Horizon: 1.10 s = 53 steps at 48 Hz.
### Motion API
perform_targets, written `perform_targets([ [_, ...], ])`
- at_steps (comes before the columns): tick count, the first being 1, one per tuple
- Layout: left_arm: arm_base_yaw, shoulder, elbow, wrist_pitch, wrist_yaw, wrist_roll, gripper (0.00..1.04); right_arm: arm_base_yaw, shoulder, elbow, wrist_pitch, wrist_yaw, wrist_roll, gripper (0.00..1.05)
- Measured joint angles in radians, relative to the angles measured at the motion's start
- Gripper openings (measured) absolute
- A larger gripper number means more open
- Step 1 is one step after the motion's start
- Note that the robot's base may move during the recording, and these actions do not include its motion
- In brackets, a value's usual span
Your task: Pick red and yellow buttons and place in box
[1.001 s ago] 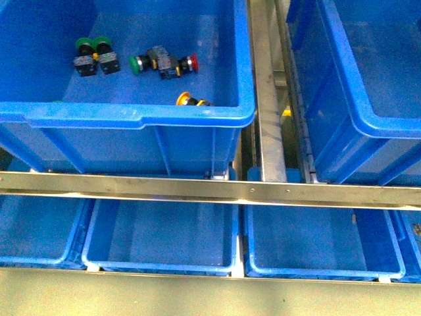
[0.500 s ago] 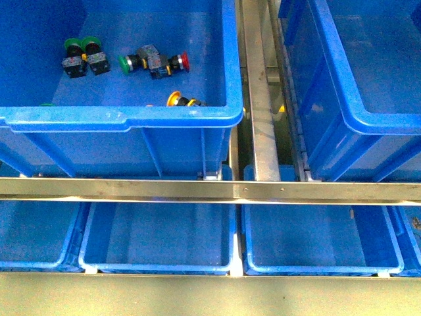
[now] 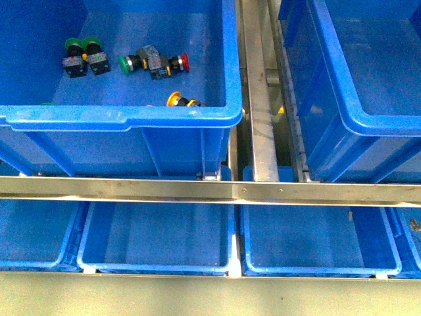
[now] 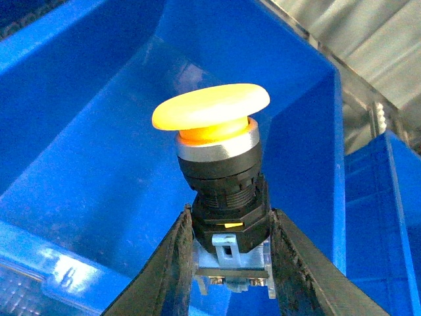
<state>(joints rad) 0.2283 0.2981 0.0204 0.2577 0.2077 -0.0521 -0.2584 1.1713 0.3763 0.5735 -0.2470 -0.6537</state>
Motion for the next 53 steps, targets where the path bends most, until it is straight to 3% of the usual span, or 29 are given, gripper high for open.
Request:
perform_targets([
  [7,-0.076,-0.088,-0.001,-0.046,-0.072,0.031,0.33,0.016,-0.026,-0.003,-0.001,-0.008,0.031,0.26],
  [13,-0.174,-0.121,0.000,-0.083,-0.190,0.034,0.15,0.021,-0.026,-0.023,-0.001,0.014,0.045,0.26],
  [17,-0.218,-0.215,0.000,-0.205,-0.194,0.039,0.03,0.030,-0.027,-0.031,-0.001,0.020,0.059,0.26],
  [53,-0.226,-0.283,0.000,-0.259,-0.208,0.042,0.03,0.135,0.034,-0.053,0.062,0.064,0.104,0.26],
])
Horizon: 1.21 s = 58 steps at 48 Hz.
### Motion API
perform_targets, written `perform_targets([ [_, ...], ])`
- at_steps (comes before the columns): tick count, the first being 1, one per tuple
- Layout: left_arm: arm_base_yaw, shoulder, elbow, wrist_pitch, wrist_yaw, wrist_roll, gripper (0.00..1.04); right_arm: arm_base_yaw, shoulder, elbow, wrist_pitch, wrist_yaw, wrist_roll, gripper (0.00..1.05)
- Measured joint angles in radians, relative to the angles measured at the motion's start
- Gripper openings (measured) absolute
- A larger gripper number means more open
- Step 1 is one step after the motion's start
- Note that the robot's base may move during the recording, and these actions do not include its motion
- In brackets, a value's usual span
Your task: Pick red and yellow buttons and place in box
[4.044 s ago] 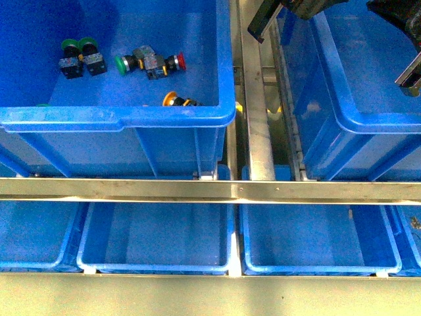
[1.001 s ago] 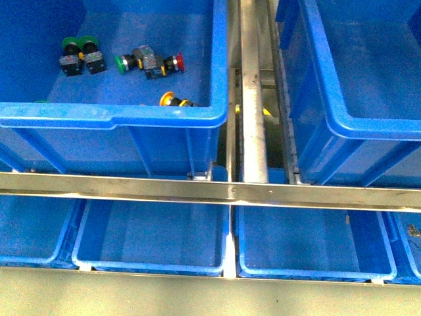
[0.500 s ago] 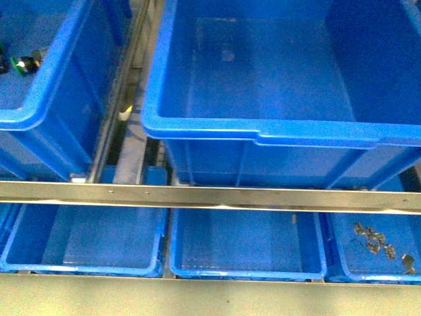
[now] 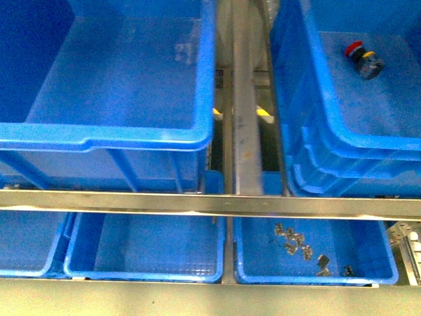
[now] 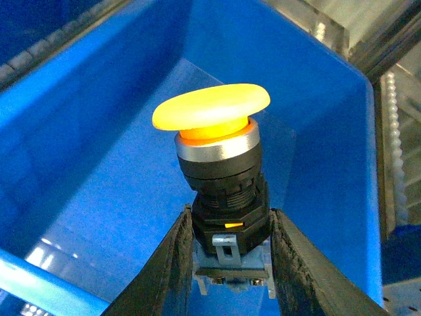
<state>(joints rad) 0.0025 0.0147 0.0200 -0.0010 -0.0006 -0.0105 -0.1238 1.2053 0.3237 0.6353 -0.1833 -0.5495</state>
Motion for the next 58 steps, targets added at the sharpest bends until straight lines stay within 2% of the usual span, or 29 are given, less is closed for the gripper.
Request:
perform_targets([
  [58,0.000,0.000,0.000,0.001,0.000,0.002,0.03,0.121,0.056,0.002,0.061,0.017,0.058,0.25],
])
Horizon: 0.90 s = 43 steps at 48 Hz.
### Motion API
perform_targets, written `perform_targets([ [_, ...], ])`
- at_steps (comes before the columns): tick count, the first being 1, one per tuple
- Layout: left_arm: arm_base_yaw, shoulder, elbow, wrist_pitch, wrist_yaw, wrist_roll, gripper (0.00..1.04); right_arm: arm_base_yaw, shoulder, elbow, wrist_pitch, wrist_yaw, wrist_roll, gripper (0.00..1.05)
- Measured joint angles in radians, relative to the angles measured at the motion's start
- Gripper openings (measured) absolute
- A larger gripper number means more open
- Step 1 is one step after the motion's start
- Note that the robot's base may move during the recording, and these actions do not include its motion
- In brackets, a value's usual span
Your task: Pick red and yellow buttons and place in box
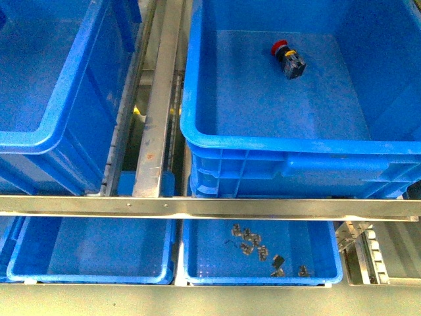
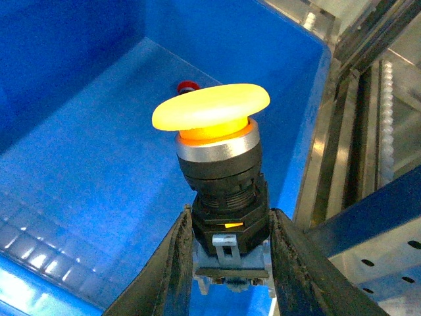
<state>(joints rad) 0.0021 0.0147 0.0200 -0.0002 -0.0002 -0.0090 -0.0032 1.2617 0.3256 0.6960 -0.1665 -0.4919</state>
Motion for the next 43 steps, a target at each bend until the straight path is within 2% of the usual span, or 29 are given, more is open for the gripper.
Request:
perform_targets([
  [4,0.000,0.000,0.000,0.000,0.000,-0.001,0.07,0.019,0.003,0.003,0.000,0.003,0.005,0.25],
  [17,0.000,0.000,0.000,0.000,0.000,0.000,0.48,0.116,0.132,0.135,0.005,0.035,0.006,0.25],
  [24,0.000,0.000,0.000,0.000,0.000,0.000,0.68,0.166,0.272,0.285,0.004,0.064,0.038,0.25],
  [32,0.000,0.000,0.000,0.000,0.000,0.001,0.98,0.212,0.532,0.571,-0.092,0.098,0.058,0.25],
  [43,0.000,0.000,0.000,0.000,0.000,0.002,0.97,0.237,0.831,0.912,-0.265,0.145,0.030,0.25],
])
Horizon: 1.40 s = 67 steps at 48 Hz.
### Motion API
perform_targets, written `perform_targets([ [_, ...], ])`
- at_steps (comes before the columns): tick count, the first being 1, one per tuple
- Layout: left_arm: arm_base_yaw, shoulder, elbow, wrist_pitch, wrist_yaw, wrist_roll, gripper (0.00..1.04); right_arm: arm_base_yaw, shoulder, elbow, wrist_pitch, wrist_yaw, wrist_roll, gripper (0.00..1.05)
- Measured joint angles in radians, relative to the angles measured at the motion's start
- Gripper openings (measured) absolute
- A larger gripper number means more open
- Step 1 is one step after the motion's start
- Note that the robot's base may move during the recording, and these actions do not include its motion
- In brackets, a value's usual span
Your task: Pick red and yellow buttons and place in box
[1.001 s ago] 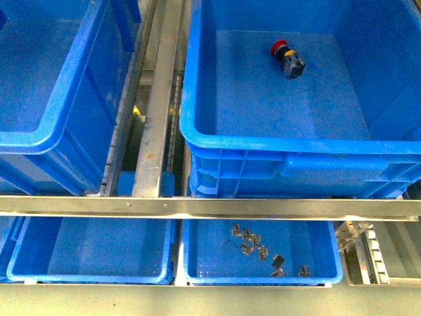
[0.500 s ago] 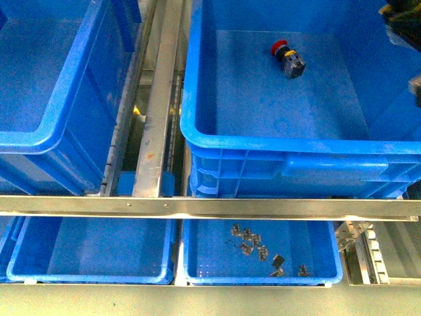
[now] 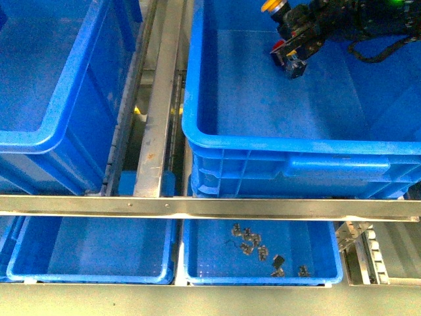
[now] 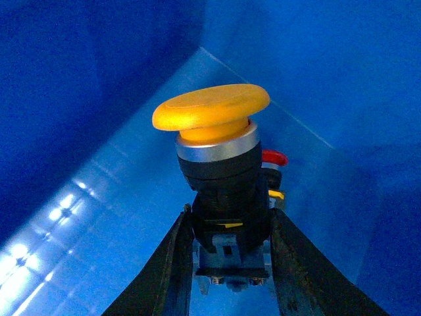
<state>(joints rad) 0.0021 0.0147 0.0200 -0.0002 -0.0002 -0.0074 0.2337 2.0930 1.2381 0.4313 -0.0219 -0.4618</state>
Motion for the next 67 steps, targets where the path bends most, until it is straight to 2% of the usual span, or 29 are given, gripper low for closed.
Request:
perform_targets([
  [9,0.000,0.000,0.000,0.000,0.000,0.000,0.97,-0.018,0.165,0.201,-0.119,0.035,-0.034,0.25],
  [26,0.000,0.000,0.000,0.000,0.000,0.000,0.97,-0.064,0.356,0.492,-0.236,0.081,-0.077,0.25],
  [28,0.000,0.000,0.000,0.000,0.000,0.000,0.97,-0.065,0.366,0.514,-0.243,0.086,-0.077,0.27],
  [36,0.000,0.000,0.000,0.000,0.000,0.000,0.97,-0.071,0.389,0.549,-0.274,0.090,-0.081,0.50],
  [44,0.000,0.000,0.000,0.000,0.000,0.000,0.97,-0.075,0.369,0.485,-0.230,0.060,-0.085,0.85],
  [48,0.000,0.000,0.000,0.000,0.000,0.000,0.97,-0.079,0.327,0.430,-0.195,0.039,-0.085,0.98],
  [54,0.000,0.000,0.000,0.000,0.000,0.000,0.97,-0.089,0.241,0.338,-0.143,0.014,-0.091,0.97],
  [62,0.000,0.000,0.000,0.000,0.000,0.000,0.97,-0.114,0.046,0.105,-0.037,-0.032,-0.106,0.98],
  [67,0.000,0.000,0.000,0.000,0.000,0.000,0.97,-0.129,-0.064,-0.060,0.027,-0.065,-0.056,0.98],
])
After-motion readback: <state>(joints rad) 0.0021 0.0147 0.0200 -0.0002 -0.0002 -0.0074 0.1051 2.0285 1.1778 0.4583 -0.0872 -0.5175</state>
